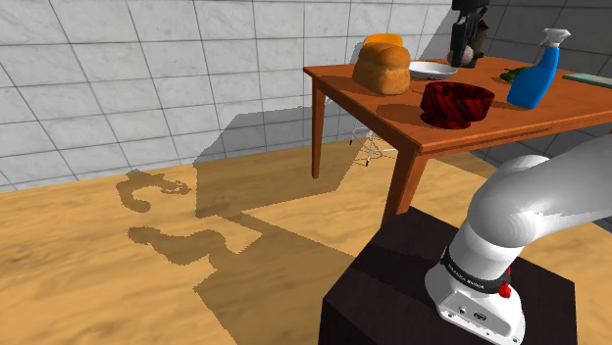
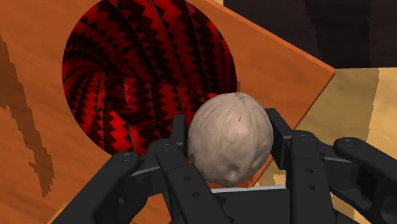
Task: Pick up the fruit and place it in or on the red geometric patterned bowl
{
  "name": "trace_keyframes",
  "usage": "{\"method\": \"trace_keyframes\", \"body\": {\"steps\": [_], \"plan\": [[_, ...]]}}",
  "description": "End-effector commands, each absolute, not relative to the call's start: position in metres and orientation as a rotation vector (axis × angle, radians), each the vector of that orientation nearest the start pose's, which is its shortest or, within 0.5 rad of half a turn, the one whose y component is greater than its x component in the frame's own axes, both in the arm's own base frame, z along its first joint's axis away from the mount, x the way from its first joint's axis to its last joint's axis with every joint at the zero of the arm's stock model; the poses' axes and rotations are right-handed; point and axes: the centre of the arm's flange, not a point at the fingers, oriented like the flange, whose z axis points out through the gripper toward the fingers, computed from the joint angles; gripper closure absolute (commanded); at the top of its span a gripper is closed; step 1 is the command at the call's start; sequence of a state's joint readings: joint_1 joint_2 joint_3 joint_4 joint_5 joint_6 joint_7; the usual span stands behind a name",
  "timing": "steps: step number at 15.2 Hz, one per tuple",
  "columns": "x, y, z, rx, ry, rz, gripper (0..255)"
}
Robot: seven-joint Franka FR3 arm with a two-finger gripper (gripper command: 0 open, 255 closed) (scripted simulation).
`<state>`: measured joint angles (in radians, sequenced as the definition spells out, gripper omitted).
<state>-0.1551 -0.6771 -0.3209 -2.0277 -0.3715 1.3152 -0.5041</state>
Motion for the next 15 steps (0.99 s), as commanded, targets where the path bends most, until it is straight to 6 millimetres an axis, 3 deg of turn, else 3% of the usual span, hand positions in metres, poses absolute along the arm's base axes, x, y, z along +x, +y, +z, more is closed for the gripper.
{"method": "trace_keyframes", "body": {"steps": [1,5,15], "plan": [[0.239,-0.255,0.669,-3.252,-0.033,0.217,255],[0.233,-0.309,0.668,-3.252,-0.033,0.217,255],[0.233,-0.309,0.615,-3.252,-0.033,0.217,255]]}}
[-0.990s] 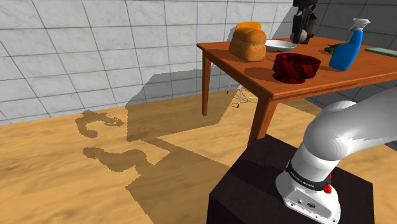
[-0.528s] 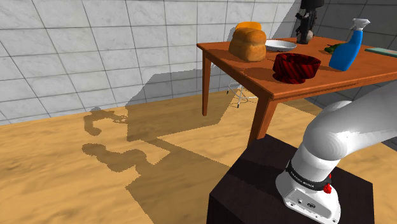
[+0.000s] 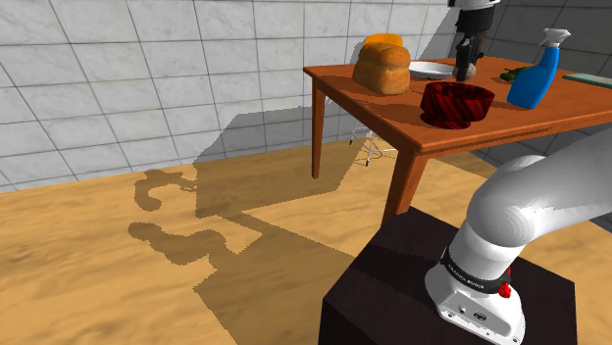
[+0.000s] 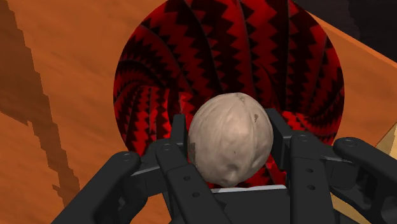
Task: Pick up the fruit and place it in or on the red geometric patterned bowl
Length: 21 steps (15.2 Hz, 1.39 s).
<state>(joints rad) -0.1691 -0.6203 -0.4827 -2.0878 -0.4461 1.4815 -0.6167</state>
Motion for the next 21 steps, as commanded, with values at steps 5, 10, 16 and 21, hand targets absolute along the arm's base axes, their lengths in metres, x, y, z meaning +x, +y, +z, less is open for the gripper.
{"method": "trace_keyframes", "body": {"steps": [5,10,16,21], "plan": [[0.233,-0.309,0.602,-3.252,-0.033,0.217,255],[0.233,-0.309,0.602,-3.252,-0.033,0.217,255],[0.233,-0.309,0.602,-3.252,-0.033,0.217,0],[0.24,-0.303,0.651,-3.252,-0.033,0.217,0]]}}
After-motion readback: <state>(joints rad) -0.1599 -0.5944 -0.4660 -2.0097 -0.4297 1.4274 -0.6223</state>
